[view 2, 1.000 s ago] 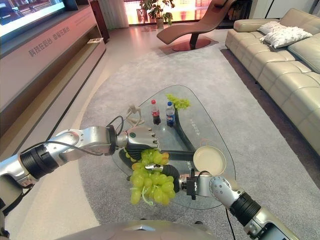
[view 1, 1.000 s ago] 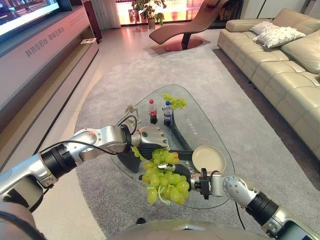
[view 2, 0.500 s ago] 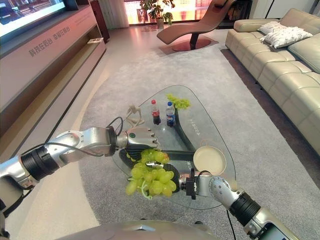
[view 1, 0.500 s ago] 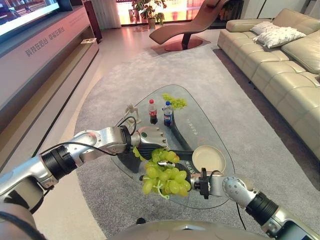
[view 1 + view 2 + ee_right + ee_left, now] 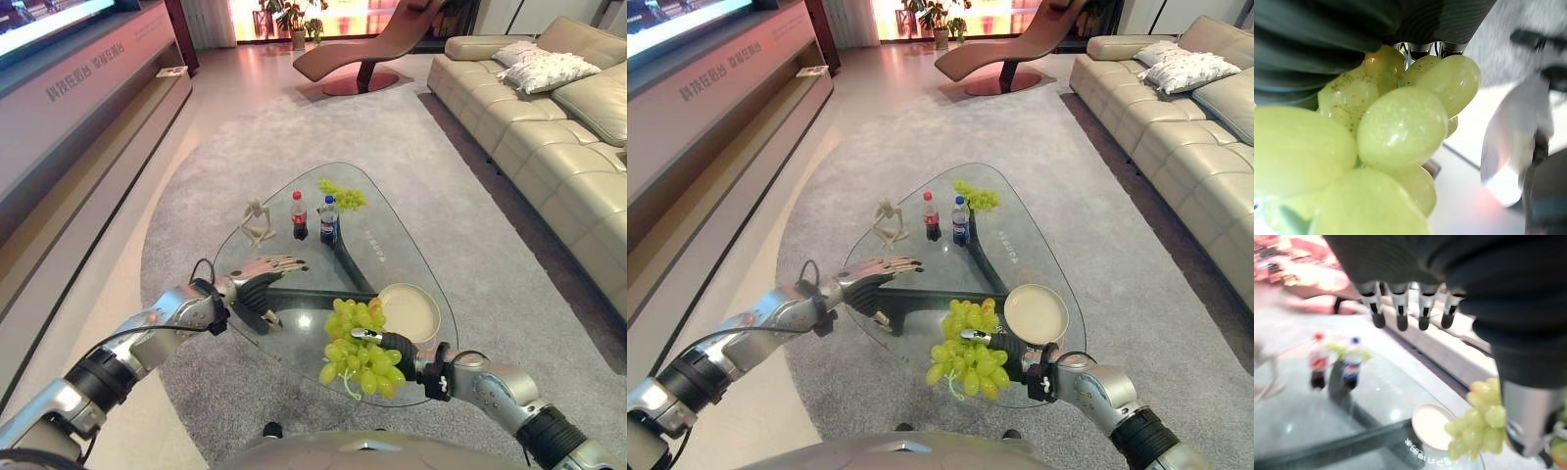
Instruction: Pick up fruits into the plate
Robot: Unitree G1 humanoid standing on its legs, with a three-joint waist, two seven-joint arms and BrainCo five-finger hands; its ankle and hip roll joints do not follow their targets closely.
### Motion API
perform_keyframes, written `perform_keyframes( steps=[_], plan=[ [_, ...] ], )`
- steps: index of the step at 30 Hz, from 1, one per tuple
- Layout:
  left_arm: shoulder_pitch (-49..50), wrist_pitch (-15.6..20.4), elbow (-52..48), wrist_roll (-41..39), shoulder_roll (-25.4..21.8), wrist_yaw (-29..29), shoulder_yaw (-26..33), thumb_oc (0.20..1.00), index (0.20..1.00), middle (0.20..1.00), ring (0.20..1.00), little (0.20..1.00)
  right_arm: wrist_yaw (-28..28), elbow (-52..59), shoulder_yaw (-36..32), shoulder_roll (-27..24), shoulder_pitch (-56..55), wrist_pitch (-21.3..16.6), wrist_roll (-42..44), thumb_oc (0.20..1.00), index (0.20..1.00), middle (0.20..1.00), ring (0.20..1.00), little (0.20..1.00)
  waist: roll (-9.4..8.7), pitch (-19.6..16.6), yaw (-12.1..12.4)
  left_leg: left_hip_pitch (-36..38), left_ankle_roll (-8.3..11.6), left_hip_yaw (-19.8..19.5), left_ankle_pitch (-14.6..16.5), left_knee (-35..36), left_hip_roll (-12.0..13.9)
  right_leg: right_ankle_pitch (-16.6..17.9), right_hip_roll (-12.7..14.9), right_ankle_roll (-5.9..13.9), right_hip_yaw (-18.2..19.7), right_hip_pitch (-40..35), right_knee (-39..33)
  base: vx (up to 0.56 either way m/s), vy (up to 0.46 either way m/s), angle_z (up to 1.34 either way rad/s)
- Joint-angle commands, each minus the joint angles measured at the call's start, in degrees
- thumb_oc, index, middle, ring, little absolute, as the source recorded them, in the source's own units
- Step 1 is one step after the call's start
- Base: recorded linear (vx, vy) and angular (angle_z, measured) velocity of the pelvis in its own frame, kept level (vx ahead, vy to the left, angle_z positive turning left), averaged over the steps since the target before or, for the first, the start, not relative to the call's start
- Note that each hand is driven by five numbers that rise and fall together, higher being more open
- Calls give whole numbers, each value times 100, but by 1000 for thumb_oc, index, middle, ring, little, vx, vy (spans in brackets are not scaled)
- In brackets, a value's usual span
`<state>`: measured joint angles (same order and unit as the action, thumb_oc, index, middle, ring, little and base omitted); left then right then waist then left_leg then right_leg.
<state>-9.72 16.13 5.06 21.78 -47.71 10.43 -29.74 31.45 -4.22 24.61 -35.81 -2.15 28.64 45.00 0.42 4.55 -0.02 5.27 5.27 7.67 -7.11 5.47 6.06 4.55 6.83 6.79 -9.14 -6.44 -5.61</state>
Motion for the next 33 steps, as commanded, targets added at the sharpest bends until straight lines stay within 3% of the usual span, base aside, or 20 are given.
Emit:
perform_keyframes(
  steps=[1, 5, 8, 9, 11, 12, 14, 17, 19, 21, 23, 33],
  plan=[
    [-284, -36, 459, -831, -34, -176, 510, 1000, 1000, 1000, 1000, 1000, 138, 96, -345, 21, 328, -714, -446, 200, 200, 200, 200, 200, -161, 311, 109, 499, -61, -11, 1141, -47, -87, -617, 149, 208, -487, -432, 61, 0, 0, 0],
    [192, -441, 1081, -1843, 279, -85, 931, 1000, 1000, 1000, 1000, 1000, -396, -441, -608, -189, 322, -1410, -2049, 200, 200, 200, 200, 200, -203, 414, 171, 458, -43, -29, 1115, -47, -70, -600, 159, 208, -524, -398, 68, 18, -10, 3],
    [288, -542, 1355, -2013, 403, -115, 976, 1000, 1000, 1000, 1000, 1000, -661, -648, -630, -270, 394, -1594, -2585, 200, 200, 200, 200, 200, -209, 465, 186, 434, -43, -43, 1103, -47, -60, -606, 160, 204, -520, -368, 94, -13, -16, 4],
    [388, -730, 1965, -2310, 680, -212, 998, 1000, 1000, 1000, 1000, 1000, -1266, -1048, -609, -431, 643, -1805, -3437, 200, 200, 200, 200, 200, -235, 620, 248, 348, -53, -77, 1072, -47, -54, -608, 168, 195, -524, -266, 154, -53, -24, 2],
    [389, -742, 2048, -2331, 712, -218, 997, 1000, 1000, 1000, 1000, 1000, -1340, -1110, -605, -444, 681, -1836, -3551, 200, 200, 200, 200, 200, -235, 640, 254, 337, -54, -81, 1068, -47, -53, -609, 169, 193, -524, -253, 162, -63, -38, 4],
    [400, -948, 2820, -2567, 1099, -293, 971, 1000, 1000, 1000, 1000, 1000, -2156, -1735, -500, -504, 1192, -1906, -4592, 200, 200, 200, 200, 200, -264, 841, 354, 185, -77, -144, 1059, -92, -57, -608, 166, 186, -495, -112, 233, -67, -50, 6],
    [375, -1053, 3121, -2576, 1282, -396, 989, 1000, 1000, 1000, 1000, 1000, -2502, -1947, -435, -510, 1441, -1822, -5034, 200, 200, 200, 200, 200, -276, 949, 388, 112, -88, -163, 1059, -120, -51, -616, 170, 184, -492, -49, 271, -88, -60, 6],
    [84, -937, 4106, -2582, 1650, -722, 884, 1000, 1000, 1000, 1000, 1000, -3249, -2764, -195, -465, 2419, -1621, -5379, 200, 200, 200, 200, 200, -310, 1294, 468, -173, -119, -271, 1044, -190, -59, -621, 136, 154, -424, 225, 392, -181, -96, 10],
    [-54, -918, 4495, -2611, 1790, -898, 781, 1000, 1000, 1000, 1000, 1000, -3609, -3295, -157, -479, 2892, -1661, -5467, 200, 200, 200, 200, 200, -285, 1504, 519, -354, -149, -349, 1028, -235, -74, -613, 101, 130, -382, 394, 462, -175, -87, 17],
    [-69, -916, 4519, -2607, 1802, -906, 779, 1000, 1000, 1000, 1000, 1000, -3629, -3334, -147, -481, 2930, -1665, -5467, 200, 200, 200, 200, 200, -281, 1517, 518, -369, -151, -354, 1030, -242, -75, -615, 98, 128, -380, 408, 469, -63, -40, 9],
    [-236, -920, 4986, -2821, 1989, -1095, 626, 1000, 1000, 1000, 1000, 1000, -4235, -4265, -167, -479, 3458, -1879, -5444, 200, 200, 200, 200, 200, -192, 1798, 626, -620, -200, -515, 991, -282, -124, -618, 49, 75, -394, 626, 569, -120, -97, 13],
    [-662, -838, 5479, -3142, 2325, -1228, 331, 1000, 1000, 1000, 1000, 1000, -5047, -5027, -51, -761, 4696, -1955, -5326, 200, 200, 200, 200, 200, 153, 2474, 603, -1269, -229, -702, 836, -418, -284, -577, 74, -39, -467, 1337, 840, -105, -2, 10]
  ],
)
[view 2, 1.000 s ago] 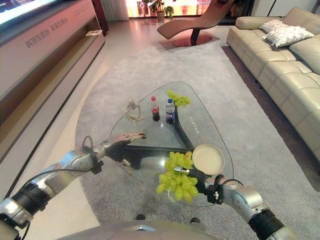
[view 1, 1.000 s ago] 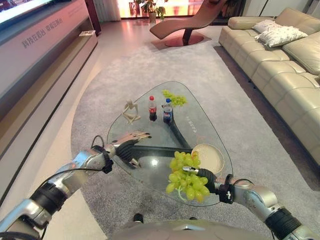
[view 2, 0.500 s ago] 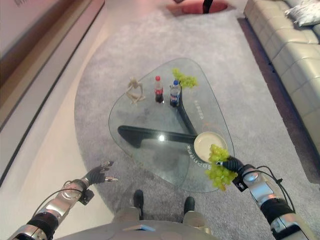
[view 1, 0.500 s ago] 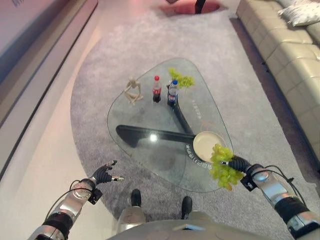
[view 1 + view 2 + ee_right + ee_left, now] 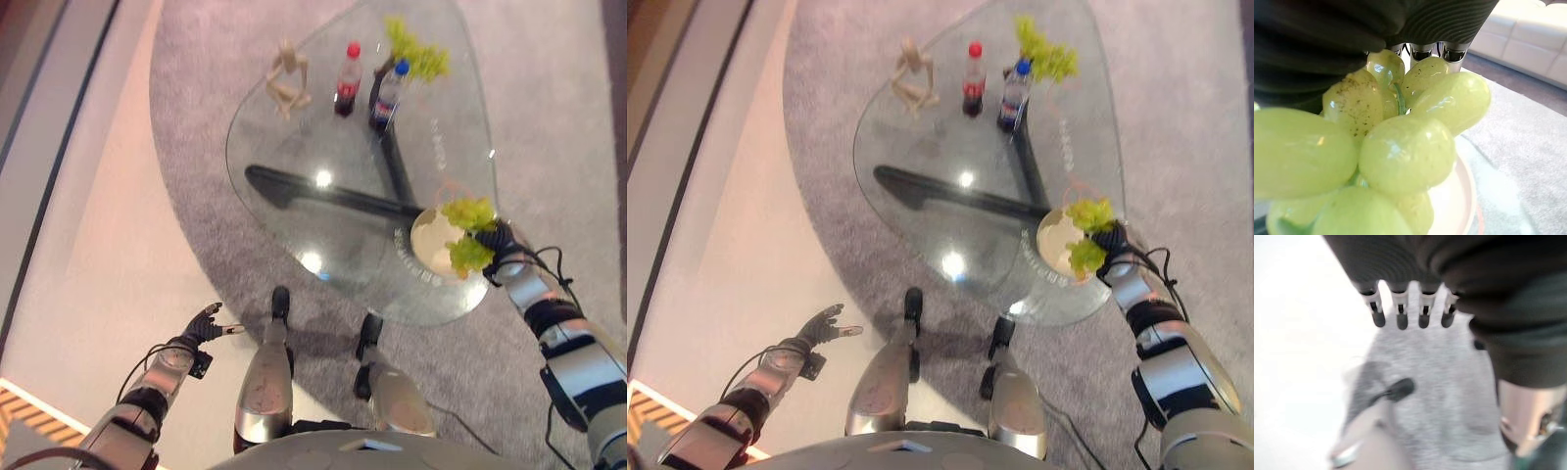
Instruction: Pick up fruits into the plate
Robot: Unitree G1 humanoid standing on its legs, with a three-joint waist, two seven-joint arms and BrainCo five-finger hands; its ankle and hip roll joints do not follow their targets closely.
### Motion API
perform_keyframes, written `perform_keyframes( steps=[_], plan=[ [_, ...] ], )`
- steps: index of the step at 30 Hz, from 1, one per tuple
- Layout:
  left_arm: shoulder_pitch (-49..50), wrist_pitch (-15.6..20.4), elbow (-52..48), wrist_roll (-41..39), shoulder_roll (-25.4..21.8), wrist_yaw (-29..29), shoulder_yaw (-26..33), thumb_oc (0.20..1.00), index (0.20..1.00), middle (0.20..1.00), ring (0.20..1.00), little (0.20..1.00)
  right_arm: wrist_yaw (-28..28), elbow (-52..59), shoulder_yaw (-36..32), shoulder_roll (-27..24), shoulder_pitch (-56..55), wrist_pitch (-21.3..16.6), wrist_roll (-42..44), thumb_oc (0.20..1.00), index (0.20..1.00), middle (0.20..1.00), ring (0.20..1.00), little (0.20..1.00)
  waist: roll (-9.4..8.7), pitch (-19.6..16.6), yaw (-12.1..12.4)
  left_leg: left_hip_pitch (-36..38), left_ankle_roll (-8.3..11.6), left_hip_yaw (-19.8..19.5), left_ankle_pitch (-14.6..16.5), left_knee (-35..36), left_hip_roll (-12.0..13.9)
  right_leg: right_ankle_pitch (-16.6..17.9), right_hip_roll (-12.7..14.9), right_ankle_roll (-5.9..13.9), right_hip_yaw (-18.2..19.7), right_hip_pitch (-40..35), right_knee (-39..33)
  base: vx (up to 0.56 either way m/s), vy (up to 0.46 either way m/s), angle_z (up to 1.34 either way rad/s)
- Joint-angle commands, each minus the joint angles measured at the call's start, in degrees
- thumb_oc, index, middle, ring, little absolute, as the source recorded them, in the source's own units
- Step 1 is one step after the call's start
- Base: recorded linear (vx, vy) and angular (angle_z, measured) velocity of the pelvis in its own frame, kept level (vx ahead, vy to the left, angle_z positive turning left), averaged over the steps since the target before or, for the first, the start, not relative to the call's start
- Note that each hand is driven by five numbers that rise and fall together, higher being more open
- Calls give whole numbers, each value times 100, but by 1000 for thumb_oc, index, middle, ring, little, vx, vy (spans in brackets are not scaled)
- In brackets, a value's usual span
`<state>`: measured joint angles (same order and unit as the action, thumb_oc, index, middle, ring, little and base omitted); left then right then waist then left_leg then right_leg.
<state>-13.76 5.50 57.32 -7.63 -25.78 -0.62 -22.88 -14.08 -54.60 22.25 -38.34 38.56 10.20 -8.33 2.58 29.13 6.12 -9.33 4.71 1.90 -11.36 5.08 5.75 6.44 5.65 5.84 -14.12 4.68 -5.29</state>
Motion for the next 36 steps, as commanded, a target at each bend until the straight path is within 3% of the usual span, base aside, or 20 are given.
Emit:
perform_keyframes(
  steps=[1, 13, 20, 29, 30, 31, 32, 33, 36],
  plan=[
    [-296, 243, 234, -199, 142, -141, -380, 1000, 1000, 1000, 1000, 1000, -516, -19, 212, -529, 718, -93, 6, 200, 200, 200, 200, 200, -40, 58, -15, 158, -176, -125, 1251, -381, -266, -768, 195, 50, 30, 271, 826, -42, 13, -2],
    [-739, 363, -481, -515, 190, -323, -901, 1000, 1000, 1000, 1000, 1000, -734, -762, 665, -556, 1641, 341, -93, 200, 200, 200, 200, 200, 339, 67, -77, -746, -183, -126, 1092, -516, -399, -799, 239, -58, 8, 1385, 1221, -48, 27, -3],
    [-711, 464, -456, -576, 246, -350, -1003, 1000, 1000, 1000, 1000, 1000, -890, -1159, 811, -507, 1860, 701, -433, 200, 200, 200, 200, 200, 453, 67, -81, -955, -185, -69, 1043, -543, -430, -785, 252, -67, 44, 1663, 1300, -38, 21, -1],
    [-843, 471, -461, -588, 324, -360, -1030, 1000, 1000, 1000, 1000, 1000, -1047, -1366, 841, -302, 1756, 1055, -831, 200, 200, 200, 200, 200, 462, 67, -112, -960, -196, 19, 1034, -541, -432, -754, 260, -53, 79, 1746, 1335, -18, 10, -4],
    [-858, 492, -452, -584, 332, -354, -1025, 1000, 1000, 1000, 1000, 1000, -1091, -1414, 821, -274, 1724, 1086, -829, 435, 435, 435, 435, 435, 460, 67, -114, -957, -199, 29, 1040, -551, -432, -751, 263, -50, 84, 1740, 1333, -14, 7, -7],
    [-865, 488, -453, -584, 335, -355, -1027, 1000, 1000, 1000, 1000, 1000, -1108, -1429, 812, -264, 1717, 1086, -825, 435, 435, 435, 435, 435, 458, 67, -113, -959, -200, 31, 1041, -555, -433, -749, 263, -49, 83, 1738, 1332, -14, -3, -5],
    [-884, 469, -467, -576, 343, -365, -1033, 1000, 1000, 1000, 1000, 1000, -1160, -1458, 793, -240, 1701, 1080, -817, 950, 950, 950, 950, 950, 453, 67, -110, -965, -203, 32, 1042, -568, -436, -744, 263, -45, 80, 1739, 1336, 0, 0, 0],
    [-902, 468, -463, -580, 350, -380, -1048, 1000, 1000, 1000, 1000, 1000, -1196, -1480, 789, -233, 1702, 1059, -811, 1000, 1000, 1000, 1000, 1000, 448, 67, -110, -969, -205, 32, 1042, -566, -438, -739, 262, -41, 80, 1744, 1332, 0, 0, 0],
    [-946, 442, -440, -562, 354, -374, -1066, 1000, 1000, 1000, 1000, 1000, -1265, -1526, 763, -181, 1704, 1040, -833, 1000, 1000, 1000, 1000, 1000, 429, 67, -105, -943, -205, 38, 1044, -556, -438, -717, 262, -24, 64, 1719, 1314, 0, 0, 0]
  ],
)
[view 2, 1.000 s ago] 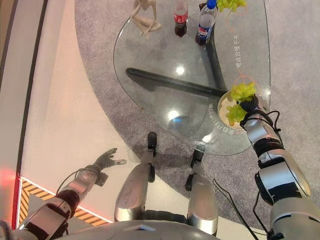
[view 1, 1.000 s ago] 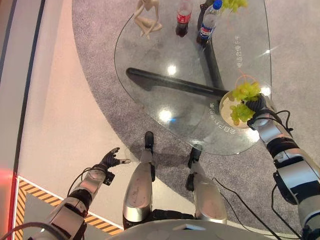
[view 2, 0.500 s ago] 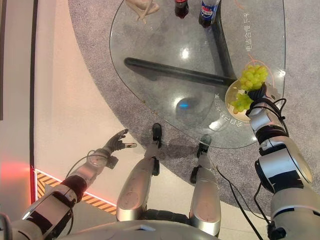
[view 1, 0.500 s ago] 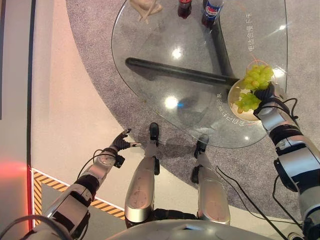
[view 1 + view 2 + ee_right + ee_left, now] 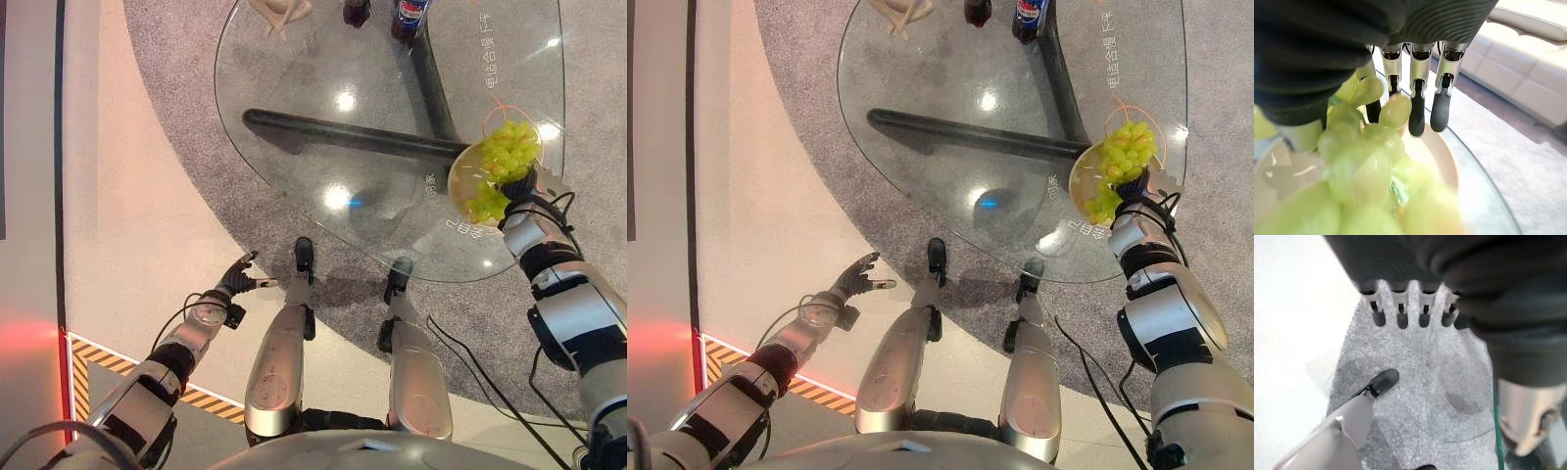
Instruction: Pick up fruits into the plate
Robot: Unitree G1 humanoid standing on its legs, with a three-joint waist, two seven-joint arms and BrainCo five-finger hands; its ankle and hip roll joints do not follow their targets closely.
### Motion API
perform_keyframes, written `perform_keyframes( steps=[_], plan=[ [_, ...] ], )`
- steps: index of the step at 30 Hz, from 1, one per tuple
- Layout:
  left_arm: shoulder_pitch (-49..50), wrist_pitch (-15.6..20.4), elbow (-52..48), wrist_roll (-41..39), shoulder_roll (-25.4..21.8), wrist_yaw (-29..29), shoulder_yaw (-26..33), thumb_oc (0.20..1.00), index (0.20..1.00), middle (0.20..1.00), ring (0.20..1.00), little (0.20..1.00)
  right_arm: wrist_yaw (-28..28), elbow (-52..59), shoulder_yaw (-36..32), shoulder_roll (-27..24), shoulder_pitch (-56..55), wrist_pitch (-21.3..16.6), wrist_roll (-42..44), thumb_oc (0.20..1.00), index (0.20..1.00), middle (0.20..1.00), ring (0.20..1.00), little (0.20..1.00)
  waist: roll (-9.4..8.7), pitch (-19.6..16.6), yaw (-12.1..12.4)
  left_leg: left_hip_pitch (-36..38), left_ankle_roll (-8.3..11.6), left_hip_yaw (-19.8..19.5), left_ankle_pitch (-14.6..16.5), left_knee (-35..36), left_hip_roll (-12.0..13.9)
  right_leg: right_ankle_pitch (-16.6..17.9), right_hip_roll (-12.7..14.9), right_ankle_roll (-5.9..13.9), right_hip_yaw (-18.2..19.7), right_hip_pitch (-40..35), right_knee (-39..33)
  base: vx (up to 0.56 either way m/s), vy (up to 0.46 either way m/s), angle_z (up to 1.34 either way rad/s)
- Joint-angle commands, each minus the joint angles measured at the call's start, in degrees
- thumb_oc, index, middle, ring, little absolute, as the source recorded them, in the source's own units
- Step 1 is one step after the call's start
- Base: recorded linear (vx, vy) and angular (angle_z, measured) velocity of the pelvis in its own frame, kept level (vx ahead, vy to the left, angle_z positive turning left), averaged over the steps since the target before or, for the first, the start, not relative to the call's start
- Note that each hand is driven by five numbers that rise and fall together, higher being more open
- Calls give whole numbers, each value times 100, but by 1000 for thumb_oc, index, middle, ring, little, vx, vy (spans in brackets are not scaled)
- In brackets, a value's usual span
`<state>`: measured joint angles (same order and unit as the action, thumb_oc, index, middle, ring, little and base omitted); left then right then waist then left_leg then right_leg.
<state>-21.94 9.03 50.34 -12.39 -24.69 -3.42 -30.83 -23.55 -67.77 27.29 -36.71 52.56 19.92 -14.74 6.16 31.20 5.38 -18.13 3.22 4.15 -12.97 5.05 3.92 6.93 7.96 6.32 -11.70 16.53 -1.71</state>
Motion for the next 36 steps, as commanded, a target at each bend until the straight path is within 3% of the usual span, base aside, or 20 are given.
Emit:
perform_keyframes(
  steps=[1, 11, 17, 25, 30, 36],
  plan=[
    [-133, 88, 270, -90, 243, -81, -272, 1000, 1000, 1000, 1000, 1000, -320, -216, 259, -335, 304, 55, -182, 1000, 1000, 1000, 1000, 1000, 66, -141, -27, -54, -56, -185, 1202, -547, -255, -760, 31, -70, -182, 523, 946, 0, 0, 0],
    [-130, 43, 367, -110, 258, 5, -210, 1000, 1000, 1000, 1000, 1000, -373, -164, 172, -252, 169, -224, 15, 1000, 1000, 1000, 1000, 1000, -6, -141, -43, 210, -48, -138, 1229, -476, -234, -765, 12, -59, -193, 292, 888, -8, 17, 0],
    [-94, -29, 482, -28, 266, 152, -39, 1000, 1000, 1000, 1000, 1000, -557, 46, -132, -117, -186, -656, 552, 1000, 1000, 1000, 1000, 1000, -150, -153, -64, 653, -34, -52, 1281, -376, -183, -786, 2, -28, -210, -148, 799, -15, 27, 2],
    [331, -169, 725, -150, 276, 483, 265, 1000, 1000, 1000, 1000, 1000, -482, 876, -637, 328, -1522, -1409, 1651, 1000, 1000, 1000, 1000, 1000, -452, -666, -166, 1161, -3, 90, 1348, -177, -109, -748, 17, 34, -129, -698, 542, 23, 38, 2],
    [989, -297, 919, -310, 496, 719, 741, 1000, 1000, 1000, 1000, 1000, 562, 1585, -1259, 1030, -3237, -2215, 3095, 1000, 1000, 1000, 1000, 1000, -675, -1215, -296, 1603, -7, 238, 1441, -132, -91, -669, 69, 104, -59, -1189, 281, 107, 29, -7],
    [1536, -355, 1478, -434, 827, 886, 1232, 1000, 1000, 1000, 1000, 1000, 1858, 1168, -1474, 1957, -4400, -2526, 3737, 1000, 1000, 1000, 1000, 1000, -752, -1902, -366, 2058, -24, 357, 1563, -82, -86, -667, 93, 147, -99, -1686, 65, 177, 28, -9]
  ],
)
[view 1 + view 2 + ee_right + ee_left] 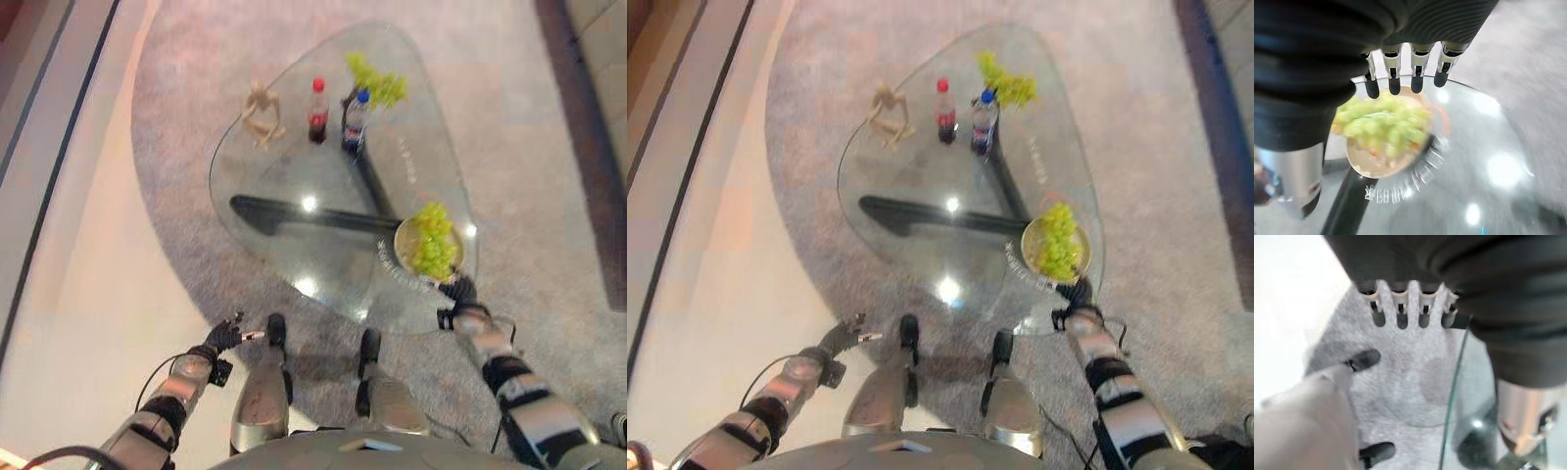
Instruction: Pick up fruits into the plate
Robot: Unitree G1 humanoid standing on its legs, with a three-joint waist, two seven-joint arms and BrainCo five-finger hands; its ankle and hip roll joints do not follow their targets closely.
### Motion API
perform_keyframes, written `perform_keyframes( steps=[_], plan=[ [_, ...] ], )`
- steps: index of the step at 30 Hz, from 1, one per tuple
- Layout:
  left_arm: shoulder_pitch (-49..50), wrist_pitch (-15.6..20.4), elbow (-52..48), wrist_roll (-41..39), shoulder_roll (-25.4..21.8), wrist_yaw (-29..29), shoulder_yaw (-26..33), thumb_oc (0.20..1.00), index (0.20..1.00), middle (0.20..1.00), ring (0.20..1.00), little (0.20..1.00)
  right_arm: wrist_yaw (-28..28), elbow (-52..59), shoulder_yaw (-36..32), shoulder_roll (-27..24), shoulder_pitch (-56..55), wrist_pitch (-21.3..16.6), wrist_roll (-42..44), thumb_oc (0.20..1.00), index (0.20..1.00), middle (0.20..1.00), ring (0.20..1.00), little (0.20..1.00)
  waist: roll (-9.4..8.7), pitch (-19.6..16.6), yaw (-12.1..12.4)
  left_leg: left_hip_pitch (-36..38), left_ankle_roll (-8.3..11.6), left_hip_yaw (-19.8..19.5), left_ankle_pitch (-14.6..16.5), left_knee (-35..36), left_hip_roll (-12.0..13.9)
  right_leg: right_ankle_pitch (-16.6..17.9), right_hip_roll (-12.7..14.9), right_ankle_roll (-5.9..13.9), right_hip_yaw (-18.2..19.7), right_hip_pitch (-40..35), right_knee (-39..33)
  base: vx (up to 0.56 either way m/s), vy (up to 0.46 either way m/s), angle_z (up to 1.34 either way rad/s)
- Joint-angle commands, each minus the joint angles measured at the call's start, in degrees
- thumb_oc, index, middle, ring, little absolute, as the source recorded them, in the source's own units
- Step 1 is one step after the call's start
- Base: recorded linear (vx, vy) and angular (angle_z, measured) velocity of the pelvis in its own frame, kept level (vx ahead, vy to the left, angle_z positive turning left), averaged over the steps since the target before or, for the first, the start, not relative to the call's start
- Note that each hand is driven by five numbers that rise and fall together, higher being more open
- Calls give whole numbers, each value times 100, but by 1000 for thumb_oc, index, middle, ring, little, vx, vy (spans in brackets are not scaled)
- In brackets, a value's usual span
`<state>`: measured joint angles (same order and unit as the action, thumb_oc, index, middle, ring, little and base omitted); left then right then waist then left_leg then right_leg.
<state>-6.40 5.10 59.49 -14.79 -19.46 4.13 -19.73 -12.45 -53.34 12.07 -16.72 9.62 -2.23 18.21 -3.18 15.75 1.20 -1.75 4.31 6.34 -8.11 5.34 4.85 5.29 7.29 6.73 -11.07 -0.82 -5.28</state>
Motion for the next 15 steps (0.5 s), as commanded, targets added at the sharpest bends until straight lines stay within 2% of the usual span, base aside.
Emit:
perform_keyframes(
  steps=[1, 5, 9, 13, 15],
  plan=[
    [41, 33, 682, -194, 345, 169, 175, 1000, 1000, 1000, 1000, 1000, 935, -431, 15, 54, -216, -272, 492, 1000, 1000, 1000, 1000, 1000, 183, -459, 36, 494, -138, 147, 1098, -102, -183, -518, 153, 102, -157, -24, 408, 252, 37, -11],
    [198, -41, 1050, -76, 488, 346, 399, 1000, 1000, 1000, 1000, 1000, 1600, -1180, -99, 344, -550, -256, 552, 1000, 1000, 1000, 1000, 1000, 216, -737, -30, 756, -166, 189, 1187, -68, -196, -602, 122, 75, -136, -298, 362, 129, 28, -9],
    [300, -64, 1205, -40, 598, 434, 480, 1000, 1000, 1000, 1000, 1000, 1925, -1585, -126, 460, -715, -199, 283, 1000, 1000, 1000, 1000, 1000, 253, -848, -85, 913, -178, 220, 1243, -34, -197, -640, 114, 62, -132, -465, 302, 79, 30, -1],
    [366, -220, 1251, -56, 668, 466, 518, 1000, 1000, 1000, 1000, 1000, 1910, -1869, -41, 465, -832, -59, -205, 1000, 1000, 1000, 1000, 1000, 310, -915, -123, 1037, -197, 237, 1298, -34, -202, -686, 118, 50, -125, -597, 278, 63, 39, -4],
    [397, -306, 1278, 7, 703, 386, 495, 1000, 1000, 1000, 1000, 1000, 1689, -1956, -52, 464, -851, -26, -354, 1000, 1000, 1000, 1000, 1000, 331, -938, -134, 1083, -209, 249, 1319, -34, -203, -708, 117, 46, -128, -645, 280, 45, 22, 0]
  ],
)
